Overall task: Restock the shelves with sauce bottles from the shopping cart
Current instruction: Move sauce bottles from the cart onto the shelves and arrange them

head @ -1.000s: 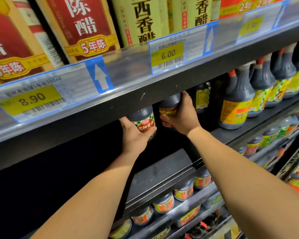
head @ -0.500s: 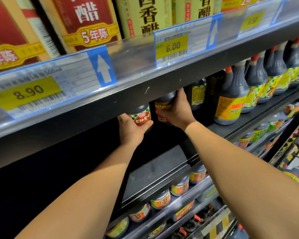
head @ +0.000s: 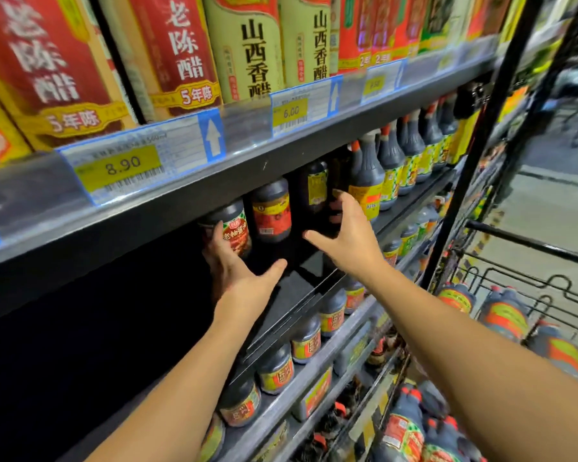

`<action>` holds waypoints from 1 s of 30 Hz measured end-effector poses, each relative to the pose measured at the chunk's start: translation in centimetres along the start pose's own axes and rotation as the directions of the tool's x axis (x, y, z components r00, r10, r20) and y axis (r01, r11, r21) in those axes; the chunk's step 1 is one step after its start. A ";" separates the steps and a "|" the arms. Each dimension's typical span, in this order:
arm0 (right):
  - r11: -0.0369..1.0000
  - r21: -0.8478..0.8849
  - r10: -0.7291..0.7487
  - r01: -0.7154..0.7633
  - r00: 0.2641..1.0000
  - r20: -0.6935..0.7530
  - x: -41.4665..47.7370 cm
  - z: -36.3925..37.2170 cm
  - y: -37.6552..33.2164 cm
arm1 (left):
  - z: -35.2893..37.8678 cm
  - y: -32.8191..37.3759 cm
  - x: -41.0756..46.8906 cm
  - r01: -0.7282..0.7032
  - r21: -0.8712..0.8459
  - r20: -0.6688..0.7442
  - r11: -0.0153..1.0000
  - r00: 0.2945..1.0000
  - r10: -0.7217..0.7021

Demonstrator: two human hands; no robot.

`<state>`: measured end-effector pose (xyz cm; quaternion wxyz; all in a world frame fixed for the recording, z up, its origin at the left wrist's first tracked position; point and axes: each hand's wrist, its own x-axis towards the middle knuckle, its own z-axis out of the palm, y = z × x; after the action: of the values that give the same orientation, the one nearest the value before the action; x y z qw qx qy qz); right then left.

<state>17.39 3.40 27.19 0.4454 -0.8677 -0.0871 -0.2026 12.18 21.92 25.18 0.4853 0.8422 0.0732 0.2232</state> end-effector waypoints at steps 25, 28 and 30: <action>0.659 -0.172 0.695 -0.732 0.681 -0.231 -33.2 -18.0 22.4 | 24.2 -3.6 -25.3 -0.169 0.138 0.885 0.976 0.463 -0.045; 0.576 -0.212 0.771 -0.789 0.611 -0.180 -36.3 -17.4 25.3 | 26.1 -5.3 -26.9 -0.146 0.233 0.894 0.961 0.422 -0.153; 0.468 -0.234 0.847 -0.852 0.508 -0.157 -37.9 -16.9 26.9 | 27.1 -6.2 -28.1 -0.144 0.284 0.886 0.948 0.417 -0.202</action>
<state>-12.48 -24.98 -0.11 0.3595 -0.8479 0.3886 0.0268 -0.10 -5.63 -0.26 0.3093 0.8929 -0.1508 -0.2902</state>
